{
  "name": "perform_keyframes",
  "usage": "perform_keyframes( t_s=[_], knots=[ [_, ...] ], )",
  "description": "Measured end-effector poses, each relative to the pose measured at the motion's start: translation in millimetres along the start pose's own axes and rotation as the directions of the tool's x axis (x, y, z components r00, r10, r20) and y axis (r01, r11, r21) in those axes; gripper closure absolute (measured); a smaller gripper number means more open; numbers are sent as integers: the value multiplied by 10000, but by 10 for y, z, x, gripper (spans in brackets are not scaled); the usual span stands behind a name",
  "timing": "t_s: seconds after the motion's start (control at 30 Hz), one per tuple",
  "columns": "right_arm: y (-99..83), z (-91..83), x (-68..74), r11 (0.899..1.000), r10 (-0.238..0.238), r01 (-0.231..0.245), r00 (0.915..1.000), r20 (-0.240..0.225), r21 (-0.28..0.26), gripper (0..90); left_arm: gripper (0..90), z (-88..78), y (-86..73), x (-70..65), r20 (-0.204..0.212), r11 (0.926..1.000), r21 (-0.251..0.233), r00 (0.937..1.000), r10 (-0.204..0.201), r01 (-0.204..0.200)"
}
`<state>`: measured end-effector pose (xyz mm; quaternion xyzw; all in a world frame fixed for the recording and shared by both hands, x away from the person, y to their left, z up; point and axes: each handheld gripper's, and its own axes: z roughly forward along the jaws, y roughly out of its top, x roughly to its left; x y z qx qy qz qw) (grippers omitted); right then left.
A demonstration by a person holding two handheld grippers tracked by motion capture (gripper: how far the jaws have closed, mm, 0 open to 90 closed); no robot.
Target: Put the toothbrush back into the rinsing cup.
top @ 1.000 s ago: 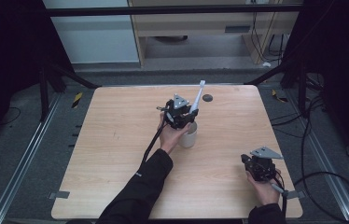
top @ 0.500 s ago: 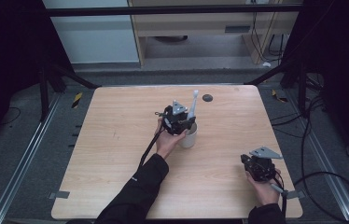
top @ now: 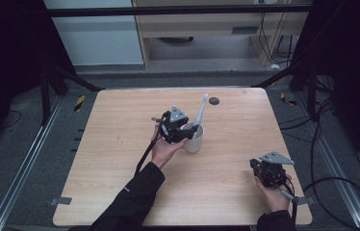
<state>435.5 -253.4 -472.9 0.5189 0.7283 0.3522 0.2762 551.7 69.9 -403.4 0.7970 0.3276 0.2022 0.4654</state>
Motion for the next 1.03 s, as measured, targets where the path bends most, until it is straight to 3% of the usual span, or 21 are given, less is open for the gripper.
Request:
perform_keyframes(
  t_s=[0.13, 0.23, 0.3, 0.47, 0.67, 0.8, 1.03],
  knots=[
    [0, -9, -5, 10000, 46, -46, 10000, 20, -31, 847, 428, -183, -37, 38, 24, 9999, 67, 9999, -103, 102],
    [-1, -11, 1, 10000, -35, 35, 10000, 48, -74, 848, 403, -356, -104, 87, -194, 9998, 194, 9998, 29, -25],
    [0, -15, 6, 10000, -2, 2, 10000, 43, -66, 847, 392, -514, -219, 139, -410, 9997, 236, 9992, 21, -12],
    [-6, -18, 5, 10000, 13, -12, 10000, 84, -24, 838, 377, -683, -421, 217, -716, 9979, 649, 9974, 78, -31],
    [-12, -23, 2, 10000, 2, -1, 9999, 128, -46, 810, 357, -928, -812, 385, -1177, 9934, 1061, 9926, -310, 436],
    [-17, -24, 4, 10000, -27, 28, 9998, 175, -53, 794, 348, -1006, -966, 454, -1379, 9896, 1312, 9896, -414, 596],
    [-19, -35, 17, 9999, -19, 21, 9999, 170, -118, 718, 337, -1192, -1276, 627, -1989, 9801, 1564, 9759, -897, 1220]
  ],
)
